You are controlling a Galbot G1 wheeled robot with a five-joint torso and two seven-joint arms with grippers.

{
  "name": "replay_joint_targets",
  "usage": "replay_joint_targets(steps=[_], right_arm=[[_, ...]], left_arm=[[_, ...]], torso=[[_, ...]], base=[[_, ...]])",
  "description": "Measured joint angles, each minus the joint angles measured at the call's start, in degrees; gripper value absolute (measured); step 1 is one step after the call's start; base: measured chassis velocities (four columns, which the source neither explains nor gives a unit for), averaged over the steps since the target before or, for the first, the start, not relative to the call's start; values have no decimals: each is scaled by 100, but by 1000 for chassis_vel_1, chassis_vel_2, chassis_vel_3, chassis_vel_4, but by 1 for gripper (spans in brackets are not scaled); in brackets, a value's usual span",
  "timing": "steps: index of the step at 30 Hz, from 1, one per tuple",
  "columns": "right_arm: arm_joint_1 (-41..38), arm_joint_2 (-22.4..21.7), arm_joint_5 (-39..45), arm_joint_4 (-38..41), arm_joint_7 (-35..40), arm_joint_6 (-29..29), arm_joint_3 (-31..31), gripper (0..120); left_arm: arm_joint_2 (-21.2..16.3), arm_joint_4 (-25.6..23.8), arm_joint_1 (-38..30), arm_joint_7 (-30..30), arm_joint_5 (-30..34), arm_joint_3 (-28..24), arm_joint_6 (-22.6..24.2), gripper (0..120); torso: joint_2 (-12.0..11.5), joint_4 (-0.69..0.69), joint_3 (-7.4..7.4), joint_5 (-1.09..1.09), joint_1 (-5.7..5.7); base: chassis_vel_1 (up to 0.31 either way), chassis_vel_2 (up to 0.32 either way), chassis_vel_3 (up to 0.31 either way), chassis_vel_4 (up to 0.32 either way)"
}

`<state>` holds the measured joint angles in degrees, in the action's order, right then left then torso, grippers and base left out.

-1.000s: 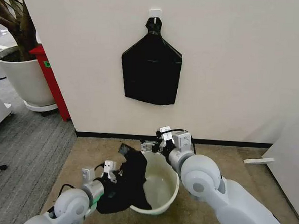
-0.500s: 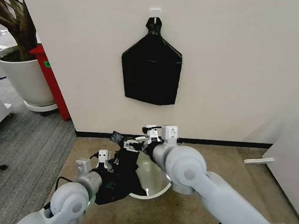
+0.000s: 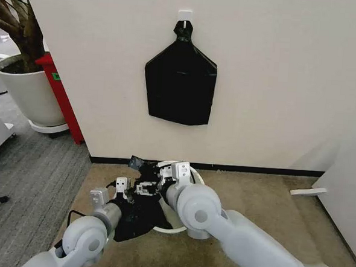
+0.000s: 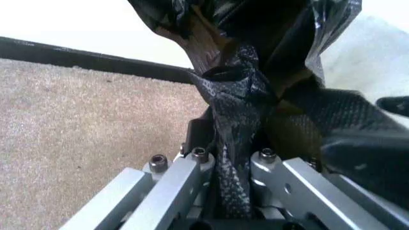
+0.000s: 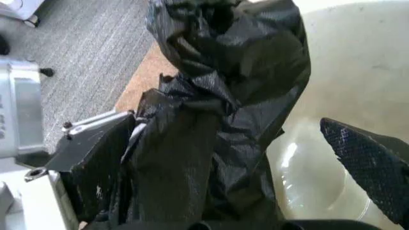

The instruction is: Place the garbage bag over the trash bin.

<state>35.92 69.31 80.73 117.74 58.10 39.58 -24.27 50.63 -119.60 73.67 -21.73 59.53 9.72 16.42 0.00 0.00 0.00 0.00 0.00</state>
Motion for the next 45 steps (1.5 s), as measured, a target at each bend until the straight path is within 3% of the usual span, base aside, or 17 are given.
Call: replay_joint_targets(steps=[8,13,15,21,27,34,45], right_arm=[[108,-7,-272,-95,-164,4,-25,84],[113,-17,-292,-80,-175,-3,-35,67],[112,-17,-292,-74,-174,-5,-37,66],[122,-36,-328,-30,-169,-34,-55,43],[59,-12,-333,-31,-169,-61,-51,30],[55,93,-369,-70,-145,-130,-147,1],[123,233,-514,-109,-124,-129,-221,0]], left_arm=[[14,0,37,20,-10,-4,-25,4],[-16,-6,40,29,-14,8,-59,4],[-16,-6,38,29,-14,8,-61,4],[-15,26,54,28,-29,10,-85,4],[-15,51,58,29,-56,8,-98,4],[0,98,42,41,-74,-10,-148,4],[-9,147,35,53,-92,2,-193,4]], torso=[[0,0,0,0,0],[0,0,0,1,0],[0,0,0,0,0],[0,0,0,0,0],[0,0,0,0,0],[0,0,0,0,0],[0,0,0,0,0]], base=[[0,0,0,0],[0,0,0,0],[0,0,0,0],[0,0,0,0],[0,0,0,0],[0,0,0,0],[0,0,0,0]])
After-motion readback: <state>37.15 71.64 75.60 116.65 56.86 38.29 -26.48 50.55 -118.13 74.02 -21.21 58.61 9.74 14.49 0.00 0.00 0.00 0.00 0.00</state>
